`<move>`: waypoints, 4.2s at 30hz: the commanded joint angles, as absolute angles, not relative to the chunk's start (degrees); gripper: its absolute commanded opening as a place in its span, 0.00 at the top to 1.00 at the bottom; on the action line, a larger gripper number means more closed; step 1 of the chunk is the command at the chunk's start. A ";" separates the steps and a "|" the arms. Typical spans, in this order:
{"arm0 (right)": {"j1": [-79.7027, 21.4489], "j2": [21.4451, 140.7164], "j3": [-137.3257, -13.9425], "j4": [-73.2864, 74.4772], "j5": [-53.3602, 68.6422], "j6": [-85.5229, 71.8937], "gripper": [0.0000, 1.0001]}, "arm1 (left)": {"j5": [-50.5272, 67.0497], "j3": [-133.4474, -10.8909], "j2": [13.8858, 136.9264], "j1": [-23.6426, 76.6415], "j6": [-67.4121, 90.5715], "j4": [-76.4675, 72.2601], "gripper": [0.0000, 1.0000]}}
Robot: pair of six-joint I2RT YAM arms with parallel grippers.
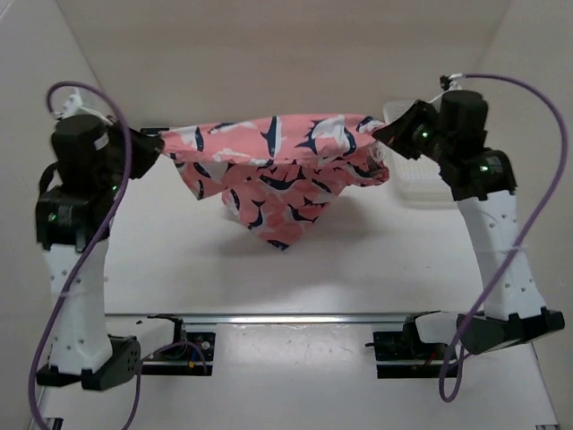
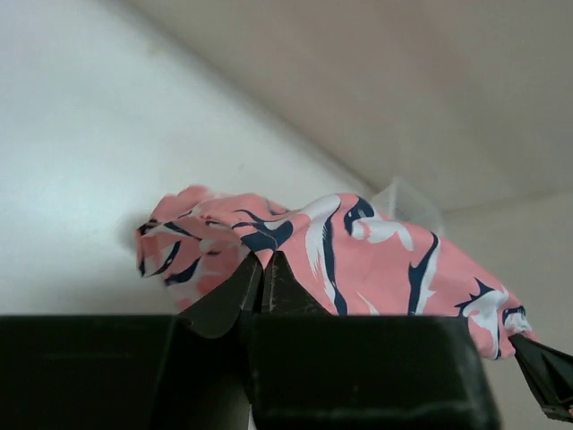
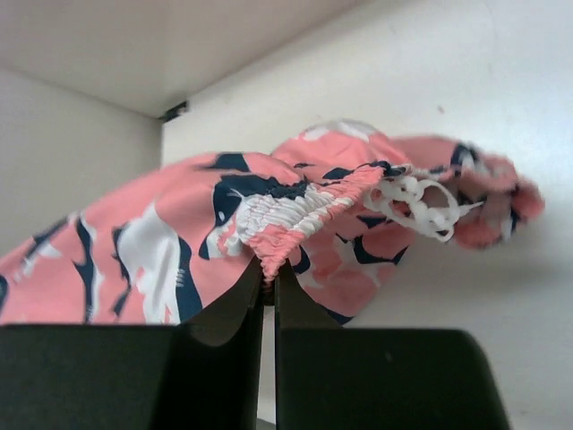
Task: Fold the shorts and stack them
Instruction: Flatten the shorts out, then fold the shorts
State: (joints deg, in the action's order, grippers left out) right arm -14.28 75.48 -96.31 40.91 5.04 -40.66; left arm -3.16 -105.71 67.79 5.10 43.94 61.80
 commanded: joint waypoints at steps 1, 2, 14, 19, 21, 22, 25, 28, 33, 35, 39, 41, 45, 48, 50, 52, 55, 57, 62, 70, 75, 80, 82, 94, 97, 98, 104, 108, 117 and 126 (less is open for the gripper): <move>-14.50 71.64 -110.15 53.93 10.53 -30.42 1.00 | -5.63 -111.69 61.71 5.19 41.40 59.79 0.89; -14.50 71.63 -113.17 55.44 12.11 -29.63 1.00 | -4.93 -112.32 60.48 5.19 41.40 58.46 0.89; -15.03 67.60 -138.87 64.69 20.57 -28.30 1.00 | -10.28 -144.84 60.03 7.28 35.77 62.94 0.89; -15.03 65.57 -133.08 62.93 16.54 -29.71 1.00 | -12.91 -137.30 59.58 10.71 35.24 60.56 0.89; -15.03 65.57 -127.39 62.31 13.11 -29.09 1.00 | -13.45 -132.48 61.34 10.72 33.41 59.86 0.89; -15.03 65.04 -125.27 62.31 11.79 -29.09 1.00 | -12.93 -130.71 62.22 10.72 32.53 59.16 0.89; -15.03 64.42 -116.83 59.51 9.32 -29.71 1.00 | -11.87 -122.80 65.82 10.72 29.46 56.78 0.89; -15.03 66.44 -107.78 56.09 8.71 -29.01 1.00 | -11.87 -119.19 71.44 9.94 27.60 55.55 0.89; -14.50 75.46 -95.64 46.69 6.50 -29.00 1.00 | -6.07 -117.33 83.91 4.40 27.60 54.93 0.89; -13.98 81.61 -92.38 42.04 4.49 -29.00 1.00 | -4.93 -117.33 90.68 3.16 27.60 53.71 0.89; -11.87 95.04 -93.85 37.27 6.05 -29.00 1.00 | -4.92 -123.38 102.98 1.06 27.60 53.70 0.89; -11.26 103.04 -98.76 36.74 6.06 -29.00 1.00 | -4.92 -128.64 109.40 0.53 27.60 53.70 0.89; -9.93 112.75 -106.51 37.35 10.80 -31.11 1.00 | -4.31 -139.00 117.23 -0.09 27.07 54.57 0.89; -9.93 114.95 -110.65 36.74 12.21 -32.60 1.00 | -2.64 -142.90 118.74 -0.62 27.07 55.81 0.89; -9.93 114.96 -111.35 36.74 13.88 -33.22 1.00 | -2.64 -142.91 117.00 -0.62 26.55 55.81 0.89; -9.93 114.96 -111.97 36.74 14.50 -33.22 1.00 | -3.78 -140.90 114.45 -1.14 25.93 55.81 0.89; -11.07 110.32 -108.38 36.74 14.50 -33.22 1.00 | -3.78 -133.09 106.63 -1.67 24.70 55.81 0.89; -11.07 108.20 -105.13 36.21 13.81 -32.70 1.00 | -3.08 -127.03 98.84 -1.06 24.70 55.81 0.89; -11.07 101.00 -91.95 36.21 10.29 -31.11 1.00 | 0.17 -101.99 83.08 2.63 24.60 56.33 0.89; -11.07 95.36 -80.08 36.21 7.21 -30.06 1.00 | 4.83 -71.21 61.11 13.52 34.18 56.34 0.89; -10.55 93.70 -75.86 36.21 4.23 -30.06 1.00 | 3.87 -58.55 56.51 21.96 41.38 55.47 0.89; -9.93 93.69 -73.74 35.60 2.90 -30.06 1.00 | 1.93 -53.79 55.99 29.52 46.84 54.84 0.89; -9.41 94.21 -73.74 35.60 2.38 -30.06 1.00 | 1.93 -53.17 56.60 32.60 48.59 54.14 0.89; -8.00 99.84 -74.98 36.74 3.96 -29.44 0.78 | 2.02 -50.36 71.87 43.75 52.11 51.77 0.00; -8.00 98.44 -73.75 36.74 3.96 -29.97 0.43 | 2.02 -50.36 78.37 45.00 55.10 50.38 0.00; -8.00 97.39 -73.74 36.74 3.96 -29.97 0.39 | 2.54 -50.36 79.53 46.57 56.06 49.75 0.00; -8.00 93.69 -71.72 36.21 3.96 -29.97 0.23 | 3.16 -50.98 86.38 49.31 57.30 47.81 0.00; -8.00 91.58 -71.10 35.68 4.48 -29.97 0.23 | 2.64 -50.98 91.31 49.83 58.01 46.58 0.03; -8.00 87.11 -67.68 36.21 7.02 -29.97 0.26 | -5.61 -48.69 85.18 36.16 52.40 49.74 0.90; -13.00 83.76 -58.72 31.38 12.30 -33.57 0.28 | -10.55 -58.09 84.99 23.47 41.67 55.54 0.49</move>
State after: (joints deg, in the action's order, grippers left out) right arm -10.63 85.54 -59.94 34.41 9.76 -31.83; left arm -8.19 -55.13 85.67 24.08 46.15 53.17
